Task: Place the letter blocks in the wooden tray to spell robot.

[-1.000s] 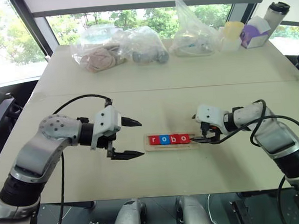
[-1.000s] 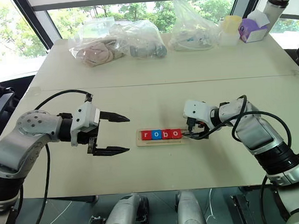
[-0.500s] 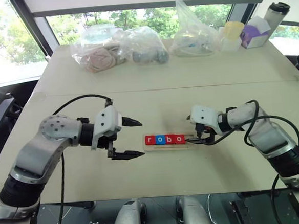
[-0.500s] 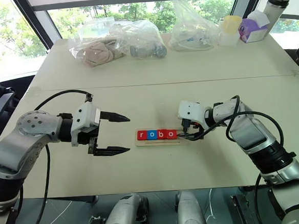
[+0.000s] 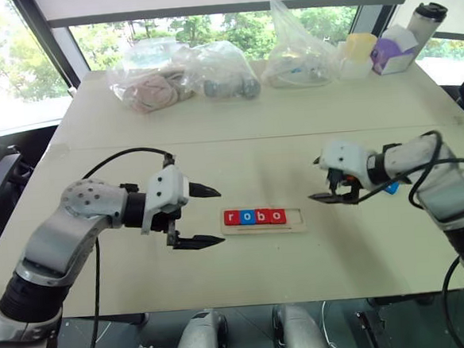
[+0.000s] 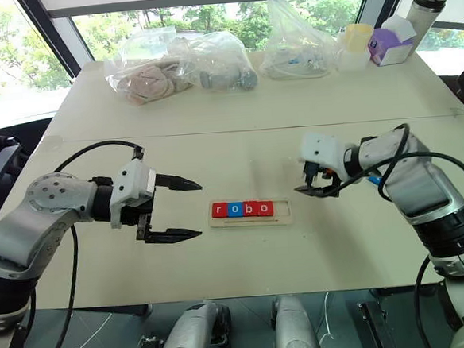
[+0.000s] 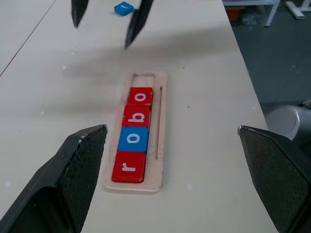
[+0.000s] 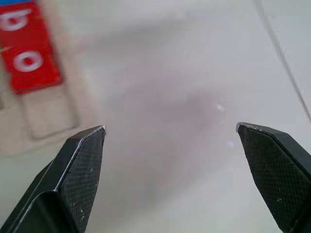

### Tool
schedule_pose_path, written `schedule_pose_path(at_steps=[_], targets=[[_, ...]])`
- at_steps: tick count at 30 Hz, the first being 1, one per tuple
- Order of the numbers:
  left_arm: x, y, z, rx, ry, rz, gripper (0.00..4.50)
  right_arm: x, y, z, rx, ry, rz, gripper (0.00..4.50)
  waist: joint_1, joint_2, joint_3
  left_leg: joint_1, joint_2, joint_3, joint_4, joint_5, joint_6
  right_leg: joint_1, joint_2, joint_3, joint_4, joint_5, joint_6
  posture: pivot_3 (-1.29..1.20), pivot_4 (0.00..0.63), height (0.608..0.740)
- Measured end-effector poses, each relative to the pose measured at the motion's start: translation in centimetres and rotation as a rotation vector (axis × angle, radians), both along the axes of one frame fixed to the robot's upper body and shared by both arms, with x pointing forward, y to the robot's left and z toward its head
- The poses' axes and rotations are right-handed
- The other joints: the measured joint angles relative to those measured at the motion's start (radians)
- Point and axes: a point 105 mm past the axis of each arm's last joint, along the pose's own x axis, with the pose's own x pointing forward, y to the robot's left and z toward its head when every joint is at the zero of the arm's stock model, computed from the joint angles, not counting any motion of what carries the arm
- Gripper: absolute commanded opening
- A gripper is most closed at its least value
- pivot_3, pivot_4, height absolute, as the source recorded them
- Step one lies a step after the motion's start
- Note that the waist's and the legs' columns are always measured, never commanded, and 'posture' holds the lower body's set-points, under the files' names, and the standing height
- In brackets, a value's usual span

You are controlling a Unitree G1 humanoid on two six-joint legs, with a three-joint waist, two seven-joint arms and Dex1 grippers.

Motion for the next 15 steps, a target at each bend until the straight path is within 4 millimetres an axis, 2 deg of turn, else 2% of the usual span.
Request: schedule_pose_path(at_steps=[4,7,12,15], targets=[[0.0,0.0,0.0,-0.001,-0.002,-0.011,4.50,2.0,-2.9,-0.1,0.126,-0.033,-0.300,4.42,0.001,0.000,0.000,0.000,0.000,0.000,0.000,0.000,0.000,0.000,-0.001,0.000,0.000,-0.001,-0.002,0.00,0.150,0.740],[0.1,0.0,0.0,0.001,-0.006,-0.014,4.50,3.0,-6.2,-0.9,0.251,-0.062,-0.612,4.42,0.003,0.000,0.000,0.000,-0.001,0.000,0.000,0.000,0.000,0.000,-0.001,0.000,0.000,-0.001,-0.003,0.00,0.150,0.740],[0.1,0.1,-0.1,0.007,-0.002,-0.019,4.50,1.9,-11.7,-1.6,0.367,-0.091,-1.055,4.42,0.000,0.000,0.000,0.000,-0.001,0.000,0.000,0.000,0.000,0.000,-0.001,0.000,0.000,0.000,0.000,0.00,0.150,0.740],[0.2,0.1,-0.3,0.013,0.001,-0.020,4.50,0.7,-12.5,-2.2,0.402,-0.084,-1.199,4.42,-0.003,0.000,0.000,0.000,0.000,0.000,0.000,0.000,0.000,0.000,0.000,0.000,0.001,0.000,0.000,0.00,0.150,0.740]])
